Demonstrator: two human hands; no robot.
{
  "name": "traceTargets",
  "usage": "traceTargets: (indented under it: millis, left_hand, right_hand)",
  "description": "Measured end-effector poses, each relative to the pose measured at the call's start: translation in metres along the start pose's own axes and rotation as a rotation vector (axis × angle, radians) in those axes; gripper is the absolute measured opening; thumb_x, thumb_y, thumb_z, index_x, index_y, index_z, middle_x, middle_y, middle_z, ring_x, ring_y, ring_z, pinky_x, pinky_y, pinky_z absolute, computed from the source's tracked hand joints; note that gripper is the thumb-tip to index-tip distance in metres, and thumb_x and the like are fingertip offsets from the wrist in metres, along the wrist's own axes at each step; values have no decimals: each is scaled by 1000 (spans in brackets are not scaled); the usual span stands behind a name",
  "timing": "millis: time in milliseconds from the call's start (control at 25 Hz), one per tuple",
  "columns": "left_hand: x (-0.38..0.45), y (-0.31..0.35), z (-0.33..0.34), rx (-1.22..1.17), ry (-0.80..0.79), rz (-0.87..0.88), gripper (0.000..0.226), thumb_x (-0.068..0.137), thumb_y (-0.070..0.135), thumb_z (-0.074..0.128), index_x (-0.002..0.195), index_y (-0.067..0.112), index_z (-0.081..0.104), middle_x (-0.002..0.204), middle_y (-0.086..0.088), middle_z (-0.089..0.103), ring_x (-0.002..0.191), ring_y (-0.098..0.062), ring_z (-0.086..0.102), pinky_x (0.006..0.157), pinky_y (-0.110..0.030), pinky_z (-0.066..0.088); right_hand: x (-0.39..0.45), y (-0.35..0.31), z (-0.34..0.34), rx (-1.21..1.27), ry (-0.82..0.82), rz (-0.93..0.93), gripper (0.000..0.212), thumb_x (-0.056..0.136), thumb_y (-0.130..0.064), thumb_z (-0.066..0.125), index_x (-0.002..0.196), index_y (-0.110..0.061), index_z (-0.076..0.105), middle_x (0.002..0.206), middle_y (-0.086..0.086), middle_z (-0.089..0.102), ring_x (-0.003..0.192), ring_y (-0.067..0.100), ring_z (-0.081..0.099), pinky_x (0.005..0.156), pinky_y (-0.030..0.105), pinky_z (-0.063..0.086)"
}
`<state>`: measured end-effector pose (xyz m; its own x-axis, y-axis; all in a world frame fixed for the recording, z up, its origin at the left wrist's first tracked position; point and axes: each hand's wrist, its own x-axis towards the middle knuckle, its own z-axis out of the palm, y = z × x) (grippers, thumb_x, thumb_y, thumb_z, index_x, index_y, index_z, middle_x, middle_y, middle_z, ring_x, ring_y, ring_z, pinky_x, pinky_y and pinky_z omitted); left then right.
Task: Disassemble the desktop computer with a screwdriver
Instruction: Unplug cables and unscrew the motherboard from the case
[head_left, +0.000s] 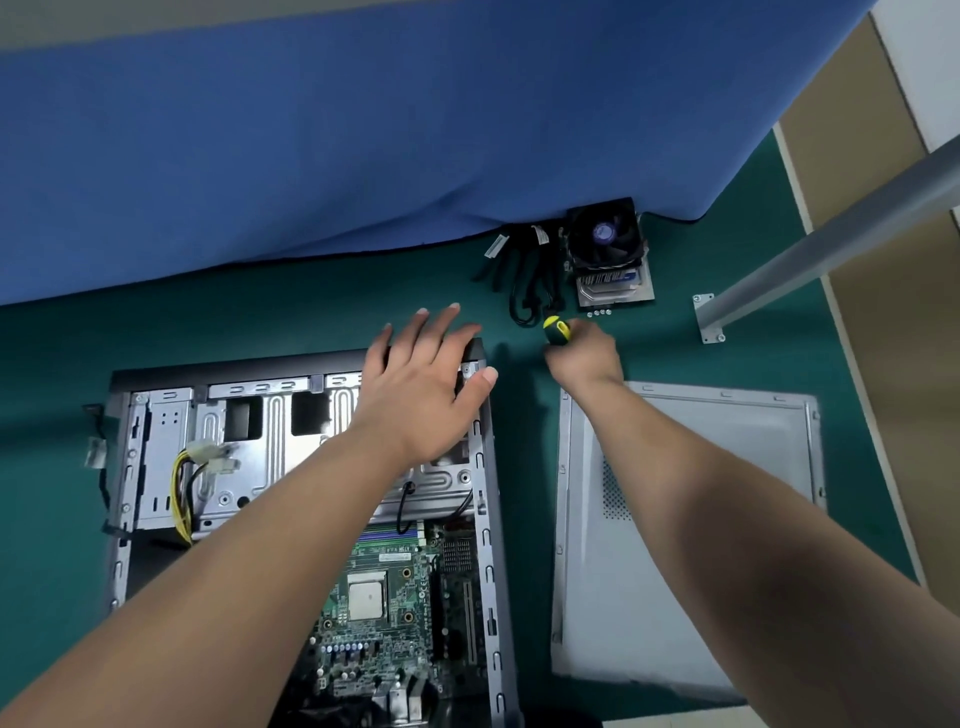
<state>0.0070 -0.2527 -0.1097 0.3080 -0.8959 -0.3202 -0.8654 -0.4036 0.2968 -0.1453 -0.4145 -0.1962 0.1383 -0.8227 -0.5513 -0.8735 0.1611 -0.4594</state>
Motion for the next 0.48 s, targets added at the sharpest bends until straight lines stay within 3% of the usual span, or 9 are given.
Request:
traceTargets:
  millis: [160, 320, 400, 480]
  left_hand:
    - [2, -2, -2, -16, -23, 2, 69, 89, 73, 7, 152, 48, 23, 168, 21, 8, 155, -8, -1, 124, -41, -7]
    - [5, -2, -5, -39, -70, -1, 70, 88, 74, 9, 154, 51, 19, 168, 22, 8, 155, -7, -2, 124, -40, -9]
    - [5, 0, -12, -99, -94, -12, 63, 96, 68, 23, 156, 49, 19, 169, 18, 13, 156, -7, -1, 124, -39, -11]
    - [-2, 5, -21, -233, -90, -23, 60, 101, 57, 40, 157, 44, 22, 169, 7, 22, 157, -9, 3, 124, -38, -11]
  right_hand:
    - [-3, 3, -8, -9, -12, -45, 6, 81, -17, 59, 86, -18, 61, 89, 10, 68, 84, 35, 66, 69, 31, 52]
    - [-27, 0, -34, 137, 102, -134, 9, 83, -22, 69, 86, -20, 60, 82, 4, 67, 72, 23, 62, 58, 24, 45]
    - [-53, -8, -50, 364, 78, -123, 15, 85, -22, 73, 86, -24, 58, 79, 1, 67, 64, 17, 61, 56, 25, 46]
    - [-87, -20, -65, 738, -36, -90, 21, 88, -17, 75, 99, -18, 56, 78, 2, 64, 57, 13, 56, 52, 28, 44]
